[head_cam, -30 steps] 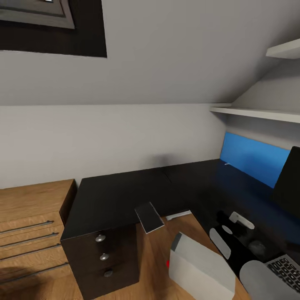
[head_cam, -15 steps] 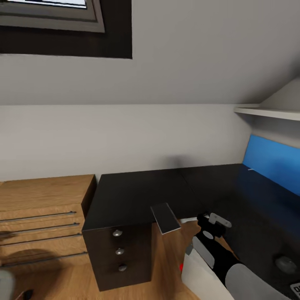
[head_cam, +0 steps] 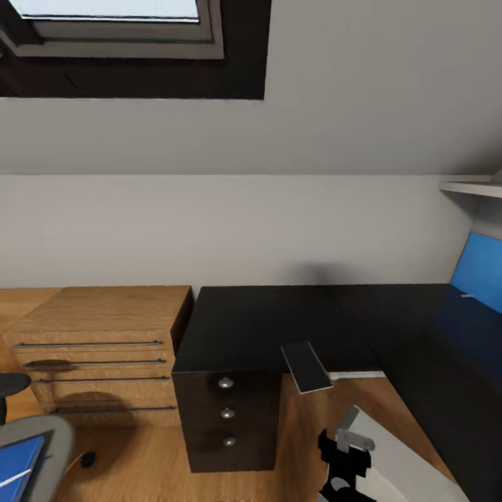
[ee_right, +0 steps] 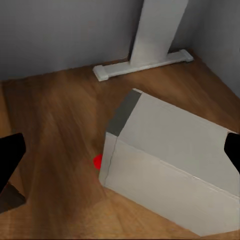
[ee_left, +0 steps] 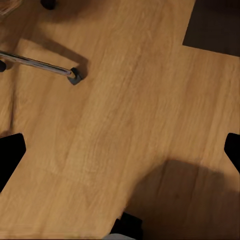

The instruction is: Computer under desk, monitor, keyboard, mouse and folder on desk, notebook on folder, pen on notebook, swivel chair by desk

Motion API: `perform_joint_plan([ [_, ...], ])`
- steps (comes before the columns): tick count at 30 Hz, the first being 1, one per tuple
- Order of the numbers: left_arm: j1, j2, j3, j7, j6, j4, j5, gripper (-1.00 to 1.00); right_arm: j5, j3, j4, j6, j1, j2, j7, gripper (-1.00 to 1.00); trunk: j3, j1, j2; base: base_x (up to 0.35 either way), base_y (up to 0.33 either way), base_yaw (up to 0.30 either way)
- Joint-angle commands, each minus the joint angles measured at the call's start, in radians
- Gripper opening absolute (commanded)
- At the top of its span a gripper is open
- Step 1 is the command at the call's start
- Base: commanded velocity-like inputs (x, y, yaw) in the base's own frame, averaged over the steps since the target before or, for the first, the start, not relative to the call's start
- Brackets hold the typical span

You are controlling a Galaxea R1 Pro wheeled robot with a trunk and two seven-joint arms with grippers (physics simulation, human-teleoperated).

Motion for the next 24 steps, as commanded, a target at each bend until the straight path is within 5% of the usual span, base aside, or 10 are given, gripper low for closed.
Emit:
perform_joint_plan([
  [1, -0.001, 0.000, -0.001, 0.003, -0.004, 0.000, 0.009, 1.00, -0.006, 0.009, 0.007, -0.008, 0.009, 0.000, 0.025, 1.00, -0.001, 0.000, -0.001, -0.191, 0.124, 0.268],
  [3, -0.001, -0.001, -0.001, 0.003, -0.003, 0.001, 0.009, 1.00, -0.002, 0.006, 0.017, -0.015, 0.032, -0.003, 0.119, 1.00, -0.001, 0.000, -0.001, -0.251, 0.167, 0.132],
  [7, -0.001, -0.002, -0.002, 0.003, -0.002, 0.007, 0.009, 1.00, 0.000, 0.006, 0.022, -0.016, 0.045, -0.004, 0.197, 1.00, -0.001, 0.000, -0.001, -0.269, 0.179, 0.054],
  [24, -0.001, -0.003, -0.002, 0.003, -0.005, 0.021, 0.009, 1.00, 0.002, 0.008, 0.034, -0.016, 0.050, -0.003, 0.306, 1.00, -0.001, 0.000, -0.001, -0.206, 0.113, 0.004],
])
